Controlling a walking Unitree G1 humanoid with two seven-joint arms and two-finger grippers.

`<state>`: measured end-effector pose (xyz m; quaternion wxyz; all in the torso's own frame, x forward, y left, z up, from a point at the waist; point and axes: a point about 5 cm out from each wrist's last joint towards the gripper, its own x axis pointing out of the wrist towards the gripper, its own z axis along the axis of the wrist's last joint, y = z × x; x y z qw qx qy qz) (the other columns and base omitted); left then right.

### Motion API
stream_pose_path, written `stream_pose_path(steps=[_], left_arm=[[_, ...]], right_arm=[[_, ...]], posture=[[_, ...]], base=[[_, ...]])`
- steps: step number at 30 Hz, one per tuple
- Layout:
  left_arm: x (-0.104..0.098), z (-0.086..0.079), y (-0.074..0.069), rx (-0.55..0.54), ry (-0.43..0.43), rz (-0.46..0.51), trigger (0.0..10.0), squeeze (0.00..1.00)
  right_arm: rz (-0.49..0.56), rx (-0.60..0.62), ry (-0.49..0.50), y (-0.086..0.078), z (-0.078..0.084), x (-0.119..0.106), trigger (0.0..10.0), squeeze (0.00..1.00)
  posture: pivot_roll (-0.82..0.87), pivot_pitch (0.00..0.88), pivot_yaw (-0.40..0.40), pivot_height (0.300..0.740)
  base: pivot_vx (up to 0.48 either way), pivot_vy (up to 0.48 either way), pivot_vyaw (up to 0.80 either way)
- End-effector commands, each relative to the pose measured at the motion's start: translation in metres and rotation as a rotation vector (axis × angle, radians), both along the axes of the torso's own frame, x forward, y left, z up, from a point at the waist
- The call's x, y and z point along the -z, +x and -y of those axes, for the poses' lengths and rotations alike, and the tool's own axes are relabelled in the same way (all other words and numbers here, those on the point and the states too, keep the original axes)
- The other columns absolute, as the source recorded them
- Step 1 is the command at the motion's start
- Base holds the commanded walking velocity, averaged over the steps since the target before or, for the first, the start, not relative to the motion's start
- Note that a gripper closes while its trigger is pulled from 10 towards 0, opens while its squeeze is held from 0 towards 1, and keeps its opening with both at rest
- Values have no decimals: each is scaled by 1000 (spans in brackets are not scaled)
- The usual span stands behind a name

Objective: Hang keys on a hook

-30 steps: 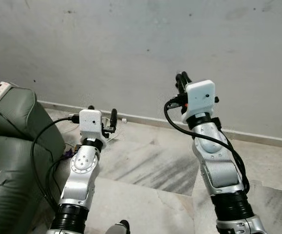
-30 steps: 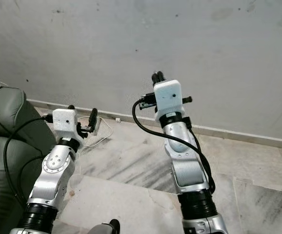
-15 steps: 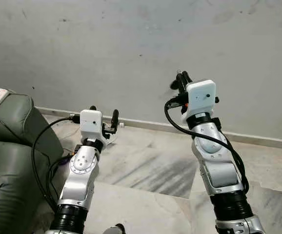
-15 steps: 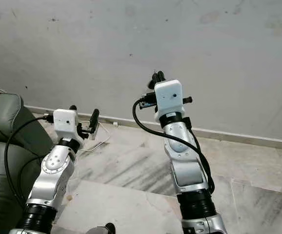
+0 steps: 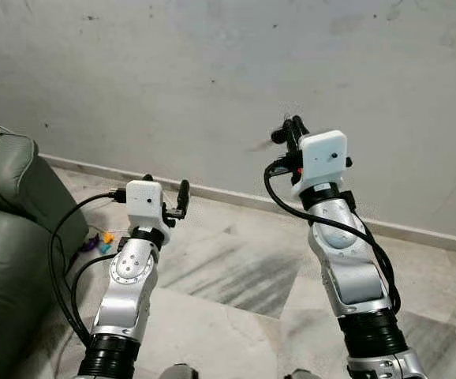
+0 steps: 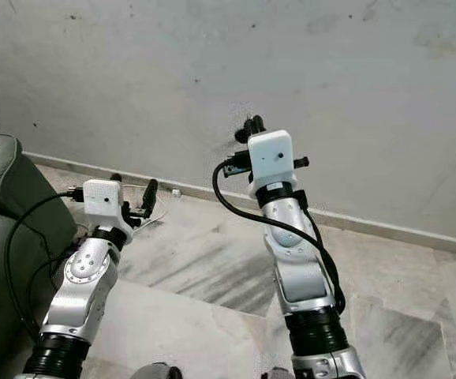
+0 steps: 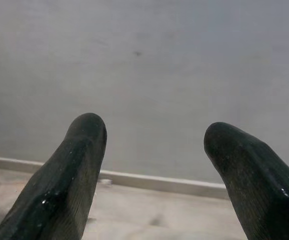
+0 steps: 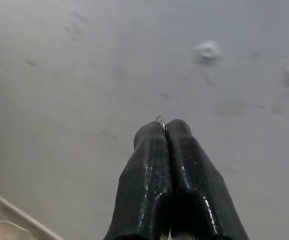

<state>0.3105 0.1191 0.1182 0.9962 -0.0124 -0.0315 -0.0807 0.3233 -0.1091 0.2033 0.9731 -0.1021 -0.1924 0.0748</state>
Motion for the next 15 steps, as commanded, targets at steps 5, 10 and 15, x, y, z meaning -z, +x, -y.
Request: stream_pose_path(steps=[5, 10, 15], left_arm=[[-4, -6, 2, -4, 7, 15, 10000, 0], [-9, -13, 6, -17, 1, 30, 10000, 0], [-13, -15, 8, -18, -4, 41, 10000, 0]], right_arm=[[16, -13, 17, -1, -5, -3, 10000, 0], [18, -18, 17, -1, -6, -3, 10000, 0], [23, -25, 19, -1, -7, -3, 10000, 0]], posture=[[2, 132, 52, 740], [4, 131, 50, 740], [7, 127, 50, 740]], base=[[0, 0, 0], [0, 0, 0], [0, 0, 0]])
